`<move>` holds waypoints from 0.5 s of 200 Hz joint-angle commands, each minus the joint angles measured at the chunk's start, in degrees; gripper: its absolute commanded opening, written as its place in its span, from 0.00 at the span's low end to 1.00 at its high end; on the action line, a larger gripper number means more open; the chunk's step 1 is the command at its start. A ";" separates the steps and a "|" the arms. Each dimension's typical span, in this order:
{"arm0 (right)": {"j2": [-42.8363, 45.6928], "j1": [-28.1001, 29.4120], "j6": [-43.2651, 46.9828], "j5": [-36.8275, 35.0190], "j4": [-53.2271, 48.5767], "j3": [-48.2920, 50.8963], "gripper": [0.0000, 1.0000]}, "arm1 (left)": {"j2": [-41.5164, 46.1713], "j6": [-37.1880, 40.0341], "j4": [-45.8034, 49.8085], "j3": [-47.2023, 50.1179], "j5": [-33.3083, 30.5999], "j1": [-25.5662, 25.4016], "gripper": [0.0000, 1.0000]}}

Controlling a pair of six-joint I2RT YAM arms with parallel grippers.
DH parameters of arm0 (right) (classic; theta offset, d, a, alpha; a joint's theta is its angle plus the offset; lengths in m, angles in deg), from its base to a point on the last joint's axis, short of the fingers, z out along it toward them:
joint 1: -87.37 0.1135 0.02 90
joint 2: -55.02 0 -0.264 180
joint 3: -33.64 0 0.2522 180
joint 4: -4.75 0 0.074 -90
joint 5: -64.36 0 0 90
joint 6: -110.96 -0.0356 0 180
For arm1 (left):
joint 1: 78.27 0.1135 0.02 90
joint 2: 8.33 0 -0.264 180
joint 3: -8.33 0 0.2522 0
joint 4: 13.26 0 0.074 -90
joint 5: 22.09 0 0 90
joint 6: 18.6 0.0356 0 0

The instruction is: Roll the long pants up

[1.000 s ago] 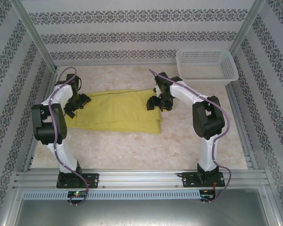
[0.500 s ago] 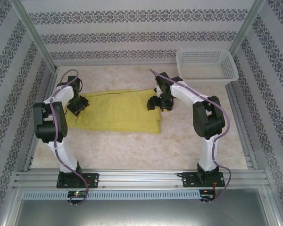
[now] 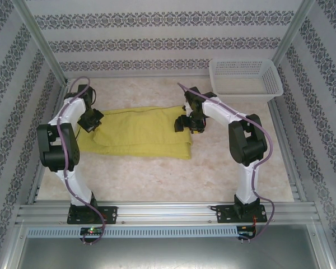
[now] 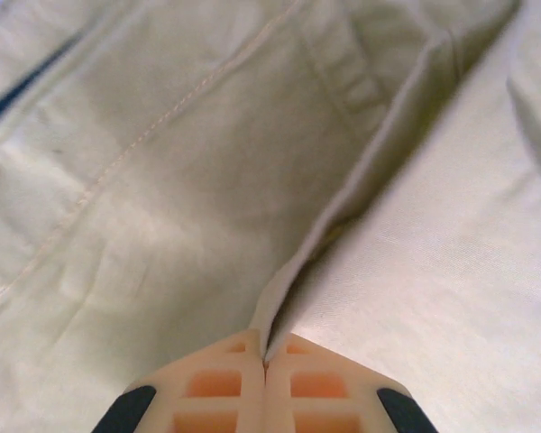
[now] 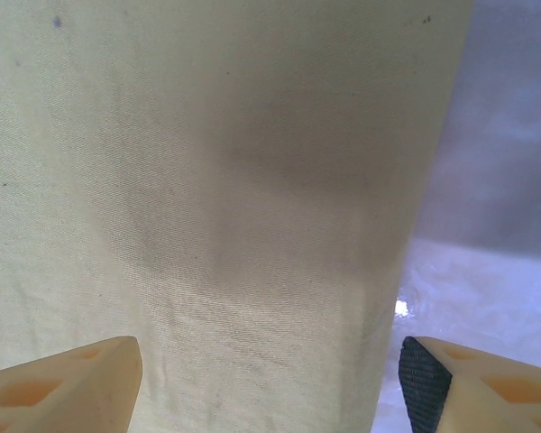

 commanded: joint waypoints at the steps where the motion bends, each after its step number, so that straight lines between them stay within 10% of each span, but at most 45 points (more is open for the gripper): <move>1: -0.06 -0.37 -0.25 0.13 -0.11 1.09 0.77 | 5.13 0.73 7.15 -5.03 -1.50 0.55 0.00; 100: 1.52 -0.63 0.04 0.37 0.33 2.93 0.75 | 9.88 0.61 16.24 -5.91 -4.21 0.96 0.01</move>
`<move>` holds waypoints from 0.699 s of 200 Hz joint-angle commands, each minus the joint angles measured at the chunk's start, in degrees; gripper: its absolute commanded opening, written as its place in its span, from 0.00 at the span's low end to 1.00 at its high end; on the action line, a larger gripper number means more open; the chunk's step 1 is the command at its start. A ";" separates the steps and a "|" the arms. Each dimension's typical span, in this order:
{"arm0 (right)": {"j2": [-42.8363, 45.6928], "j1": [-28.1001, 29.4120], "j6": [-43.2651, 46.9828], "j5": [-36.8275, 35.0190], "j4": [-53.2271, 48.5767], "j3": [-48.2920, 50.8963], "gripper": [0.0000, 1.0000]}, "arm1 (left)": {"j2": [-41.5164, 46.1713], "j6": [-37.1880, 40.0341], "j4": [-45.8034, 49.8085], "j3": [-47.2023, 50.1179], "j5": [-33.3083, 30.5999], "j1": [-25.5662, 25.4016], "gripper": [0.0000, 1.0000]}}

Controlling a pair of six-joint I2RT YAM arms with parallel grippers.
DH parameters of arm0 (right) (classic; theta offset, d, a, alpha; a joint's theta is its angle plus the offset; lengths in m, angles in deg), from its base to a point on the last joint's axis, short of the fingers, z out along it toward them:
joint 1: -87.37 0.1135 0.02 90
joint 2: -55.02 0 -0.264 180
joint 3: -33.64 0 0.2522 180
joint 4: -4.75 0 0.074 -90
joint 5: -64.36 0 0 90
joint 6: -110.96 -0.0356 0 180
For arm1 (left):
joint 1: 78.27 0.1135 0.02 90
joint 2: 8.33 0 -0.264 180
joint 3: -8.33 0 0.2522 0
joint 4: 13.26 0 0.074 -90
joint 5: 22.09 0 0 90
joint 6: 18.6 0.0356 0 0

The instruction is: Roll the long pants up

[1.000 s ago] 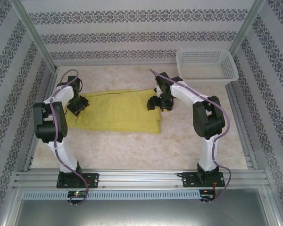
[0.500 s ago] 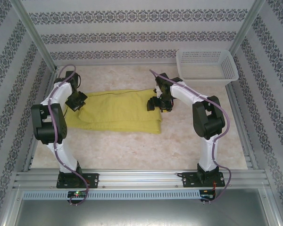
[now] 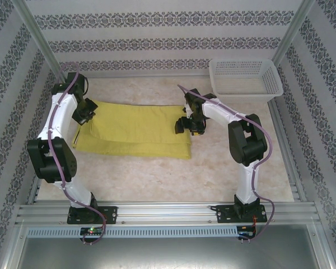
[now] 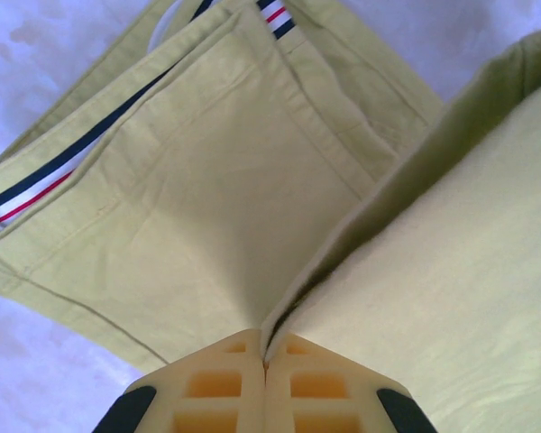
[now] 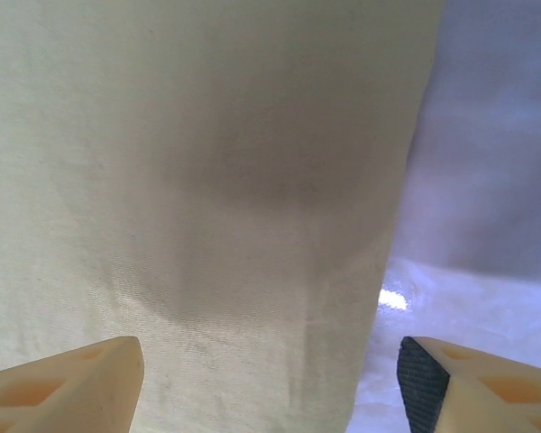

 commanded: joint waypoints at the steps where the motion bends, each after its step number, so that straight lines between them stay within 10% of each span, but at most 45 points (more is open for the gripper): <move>1: 1.57 -0.62 0.03 0.36 -0.08 1.17 0.75 | 1.97 0.56 5.65 1.26 -3.28 0.95 0.01; 140: 1.89 -0.88 0.18 -0.16 -0.66 2.36 0.76 | -11.82 2.50 -1.57 0.91 -8.23 6.47 0.09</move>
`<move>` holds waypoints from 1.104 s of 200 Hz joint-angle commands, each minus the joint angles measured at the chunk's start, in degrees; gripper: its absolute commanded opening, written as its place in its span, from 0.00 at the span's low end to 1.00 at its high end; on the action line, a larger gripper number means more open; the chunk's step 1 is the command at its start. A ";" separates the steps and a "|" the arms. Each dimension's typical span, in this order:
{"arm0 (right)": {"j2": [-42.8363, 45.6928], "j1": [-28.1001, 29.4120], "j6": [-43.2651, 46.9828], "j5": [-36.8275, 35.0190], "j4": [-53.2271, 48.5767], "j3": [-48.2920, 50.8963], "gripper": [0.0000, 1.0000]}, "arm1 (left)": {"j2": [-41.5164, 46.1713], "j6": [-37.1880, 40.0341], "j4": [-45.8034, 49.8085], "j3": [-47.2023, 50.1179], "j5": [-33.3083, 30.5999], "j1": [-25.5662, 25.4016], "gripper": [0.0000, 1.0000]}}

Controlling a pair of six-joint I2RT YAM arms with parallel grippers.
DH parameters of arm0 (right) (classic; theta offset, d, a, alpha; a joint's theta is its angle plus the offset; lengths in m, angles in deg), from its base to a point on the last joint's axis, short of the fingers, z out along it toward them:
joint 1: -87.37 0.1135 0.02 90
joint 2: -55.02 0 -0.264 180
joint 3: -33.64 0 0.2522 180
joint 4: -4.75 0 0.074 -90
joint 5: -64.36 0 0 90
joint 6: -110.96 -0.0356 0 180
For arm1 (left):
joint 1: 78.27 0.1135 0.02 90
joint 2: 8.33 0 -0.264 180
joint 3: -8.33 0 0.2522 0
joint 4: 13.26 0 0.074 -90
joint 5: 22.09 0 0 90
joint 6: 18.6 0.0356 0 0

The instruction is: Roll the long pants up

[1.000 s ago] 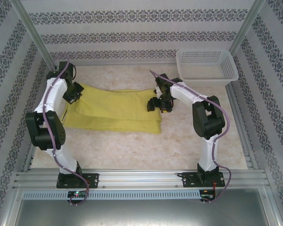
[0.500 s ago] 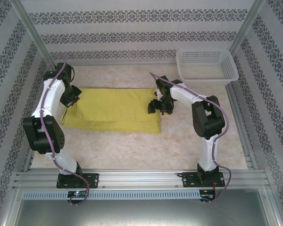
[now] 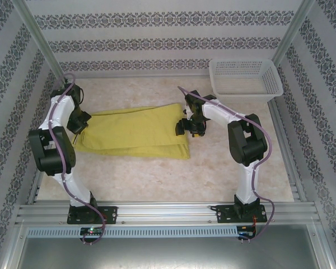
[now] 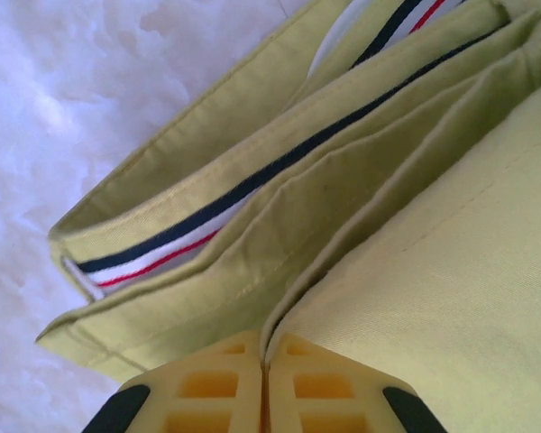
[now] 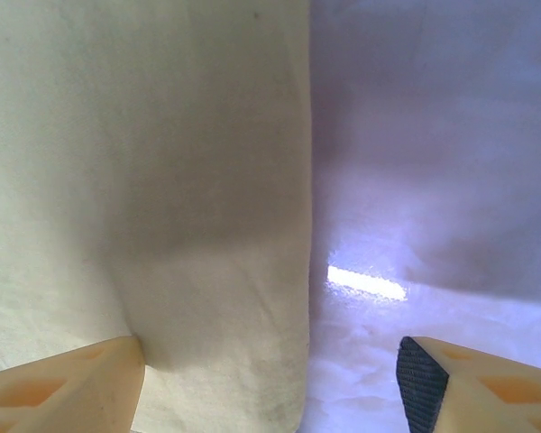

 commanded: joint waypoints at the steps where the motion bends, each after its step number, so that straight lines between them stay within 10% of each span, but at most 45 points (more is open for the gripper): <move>1: 1.64 -0.64 0.12 -0.18 -0.72 0.80 0.76 | -2.80 1.62 -1.12 -3.04 -2.72 0.90 0.09; 17: 1.59 -0.72 0.10 -0.12 -0.80 0.72 0.76 | -4.08 1.94 -1.64 -2.97 -2.82 1.07 0.30; 31: 1.49 -0.68 0.32 -0.28 -1.04 0.50 0.76 | -5.13 2.29 -2.32 -2.55 -2.40 1.42 0.98; 86: 1.57 -1.81 3.75 -3.43 -6.55 -6.21 0.69 | -1.91 1.26 -1.04 -2.99 0.12 1.97 1.00; 90: 1.58 -2.01 4.28 -3.41 -7.14 -7.30 0.60 | -0.85 1.14 -1.09 -2.73 0.56 1.97 0.94; 104: 1.17 -2.33 4.65 -2.43 -8.56 -11.78 0.00 | 3.04 0.04 -1.62 -1.04 3.14 1.81 0.25; 113: 0.63 -2.19 4.67 -0.75 -8.39 -14.48 0.00 | 6.01 -0.96 -3.09 1.55 5.25 1.26 0.00; 164: -14.69 3.21 4.10 3.51 -9.06 -33.91 0.00 | 16.44 -11.65 -19.16 20.96 12.00 -9.76 0.00; 221: -27.53 3.31 5.67 7.11 -12.53 -45.87 0.00 | 4.25 -15.86 -27.45 19.88 10.78 -18.20 0.00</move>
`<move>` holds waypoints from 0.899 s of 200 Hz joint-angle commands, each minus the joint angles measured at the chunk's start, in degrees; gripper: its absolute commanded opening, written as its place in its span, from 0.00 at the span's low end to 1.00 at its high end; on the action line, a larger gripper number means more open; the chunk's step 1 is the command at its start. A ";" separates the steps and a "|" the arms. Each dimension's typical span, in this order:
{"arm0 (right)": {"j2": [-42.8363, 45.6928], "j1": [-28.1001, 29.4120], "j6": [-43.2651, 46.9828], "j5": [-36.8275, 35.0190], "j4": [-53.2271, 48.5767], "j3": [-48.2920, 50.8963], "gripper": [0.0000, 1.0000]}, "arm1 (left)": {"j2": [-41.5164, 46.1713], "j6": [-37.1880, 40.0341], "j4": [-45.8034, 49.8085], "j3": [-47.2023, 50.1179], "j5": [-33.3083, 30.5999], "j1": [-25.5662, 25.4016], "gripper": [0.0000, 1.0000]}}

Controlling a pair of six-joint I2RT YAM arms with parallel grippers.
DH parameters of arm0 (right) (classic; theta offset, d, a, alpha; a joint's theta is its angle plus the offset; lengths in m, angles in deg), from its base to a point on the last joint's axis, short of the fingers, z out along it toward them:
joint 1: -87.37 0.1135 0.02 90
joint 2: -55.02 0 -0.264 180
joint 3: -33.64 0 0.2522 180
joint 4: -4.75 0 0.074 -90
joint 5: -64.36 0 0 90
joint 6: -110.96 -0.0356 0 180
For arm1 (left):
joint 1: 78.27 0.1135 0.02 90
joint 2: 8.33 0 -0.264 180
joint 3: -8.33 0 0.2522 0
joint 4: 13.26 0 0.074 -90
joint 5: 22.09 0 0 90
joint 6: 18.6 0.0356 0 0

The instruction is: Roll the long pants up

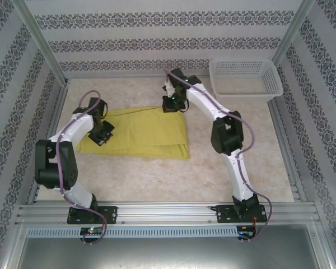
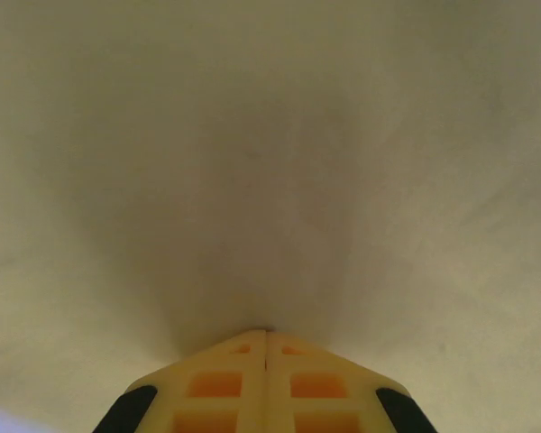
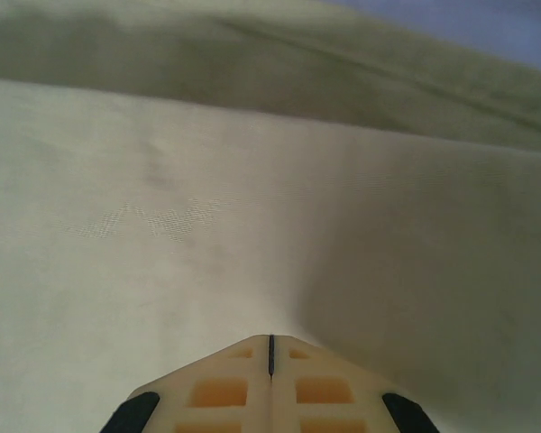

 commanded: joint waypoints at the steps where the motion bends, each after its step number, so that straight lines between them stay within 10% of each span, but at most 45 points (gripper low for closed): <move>1: -1.61 -0.84 1.84 1.97 -3.81 -1.78 0.00 | -4.63 -3.31 -5.60 -3.11 -0.62 -1.70 0.00; 111: 16.22 9.54 -1.92 0.21 14.30 43.39 0.00 | -37.04 4.68 5.16 -42.15 2.51 -2.38 0.00; 180: 15.47 19.31 -7.76 0.73 16.52 40.90 0.00 | -45.29 4.64 4.49 -56.69 10.53 -3.60 0.00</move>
